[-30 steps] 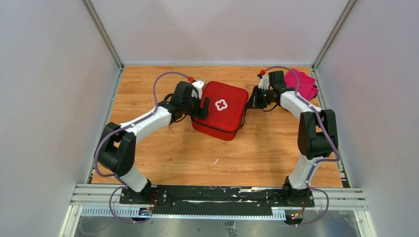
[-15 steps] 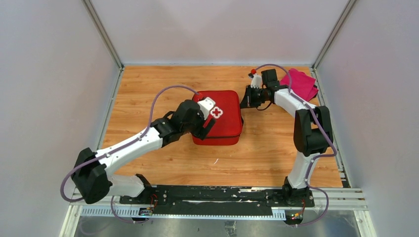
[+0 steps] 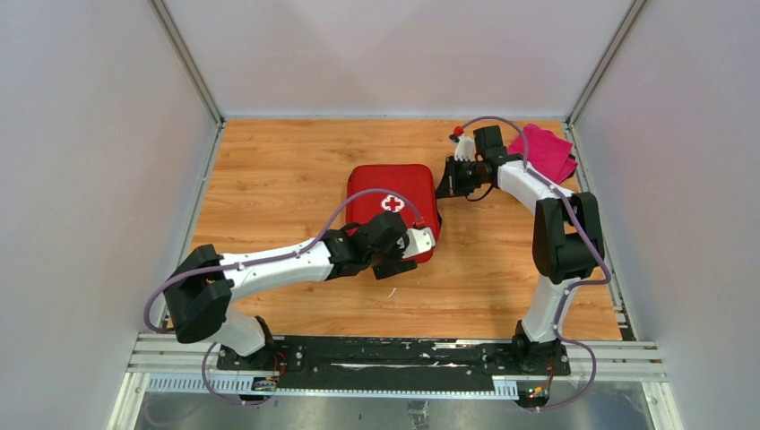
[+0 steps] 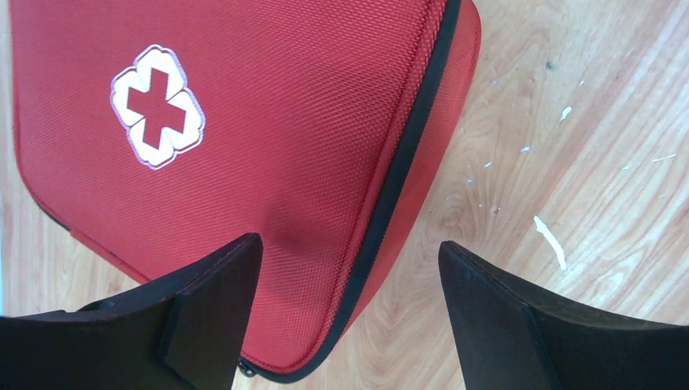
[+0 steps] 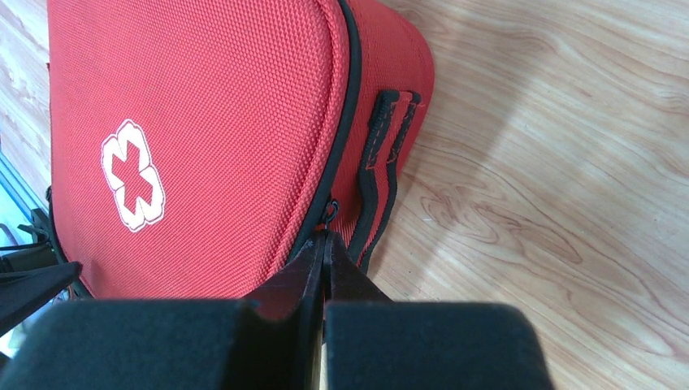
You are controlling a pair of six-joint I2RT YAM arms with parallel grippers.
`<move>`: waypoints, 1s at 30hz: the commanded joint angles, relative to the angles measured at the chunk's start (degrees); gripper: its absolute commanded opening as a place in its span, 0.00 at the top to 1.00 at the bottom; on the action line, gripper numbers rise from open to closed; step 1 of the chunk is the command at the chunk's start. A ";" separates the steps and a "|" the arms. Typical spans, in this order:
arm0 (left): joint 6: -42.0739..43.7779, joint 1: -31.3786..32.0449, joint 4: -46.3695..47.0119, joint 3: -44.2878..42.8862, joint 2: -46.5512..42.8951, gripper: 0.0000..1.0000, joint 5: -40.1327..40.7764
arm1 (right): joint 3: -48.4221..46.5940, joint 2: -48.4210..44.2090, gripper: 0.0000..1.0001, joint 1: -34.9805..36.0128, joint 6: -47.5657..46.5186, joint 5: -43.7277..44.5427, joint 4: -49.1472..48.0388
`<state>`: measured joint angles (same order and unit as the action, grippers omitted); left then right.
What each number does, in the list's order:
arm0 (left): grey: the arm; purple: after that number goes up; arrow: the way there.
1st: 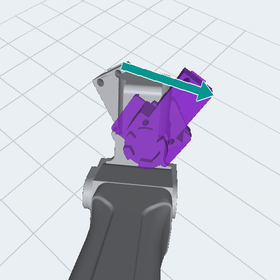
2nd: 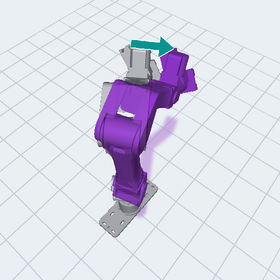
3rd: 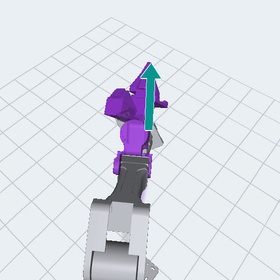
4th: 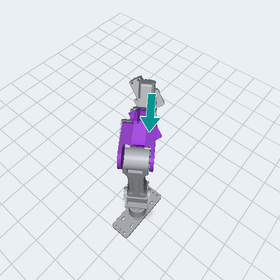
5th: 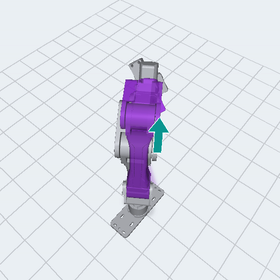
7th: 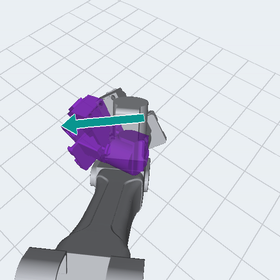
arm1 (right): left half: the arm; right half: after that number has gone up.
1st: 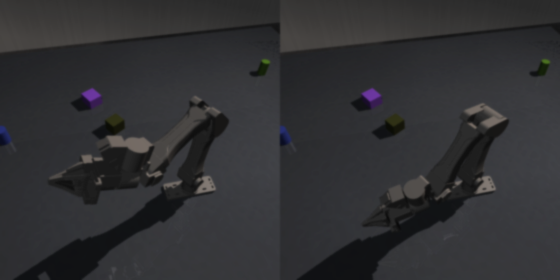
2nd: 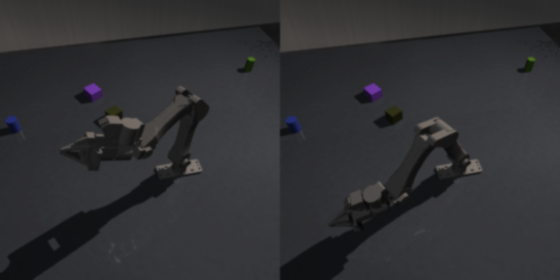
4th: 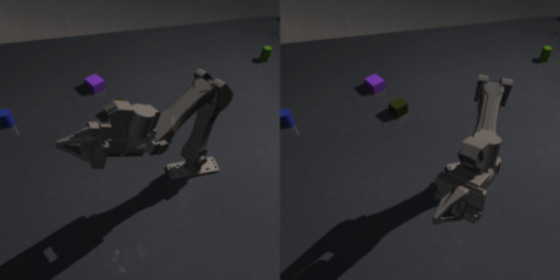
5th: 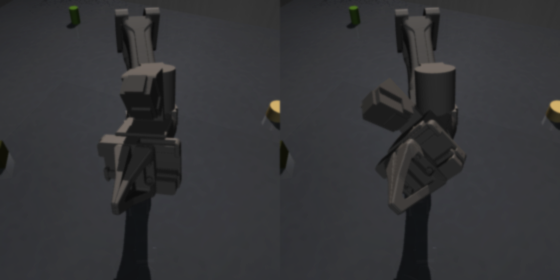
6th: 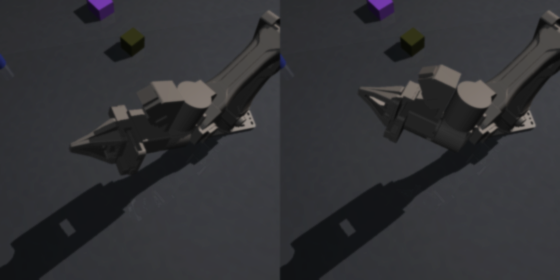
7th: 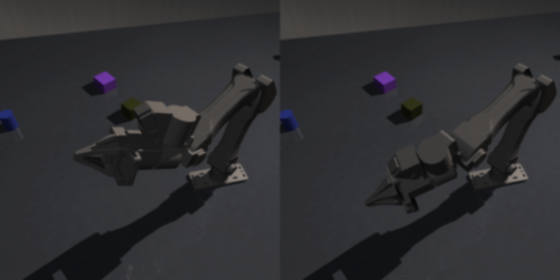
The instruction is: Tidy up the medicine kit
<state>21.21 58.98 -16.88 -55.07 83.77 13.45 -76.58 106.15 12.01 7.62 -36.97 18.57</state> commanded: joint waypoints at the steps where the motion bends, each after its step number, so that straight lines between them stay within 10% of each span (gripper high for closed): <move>1: 3.86 0.44 -1.12 -2.25 3.72 0.17 1.17 | -0.67 -0.94 1.00 1.17 -2.06 2.02 5.71; 14: 0.63 0.29 -1.82 -3.87 9.15 0.47 6.93 | 1.41 -5.23 1.00 1.17 -3.63 7.99 11.86; 30: -1.70 -1.14 -2.50 -6.38 10.21 0.49 3.87 | 16.30 -19.04 1.00 6.25 -3.08 6.39 14.35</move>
<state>21.78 58.94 -19.46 -60.69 92.75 18.87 -64.20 90.91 16.05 4.67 -29.65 28.47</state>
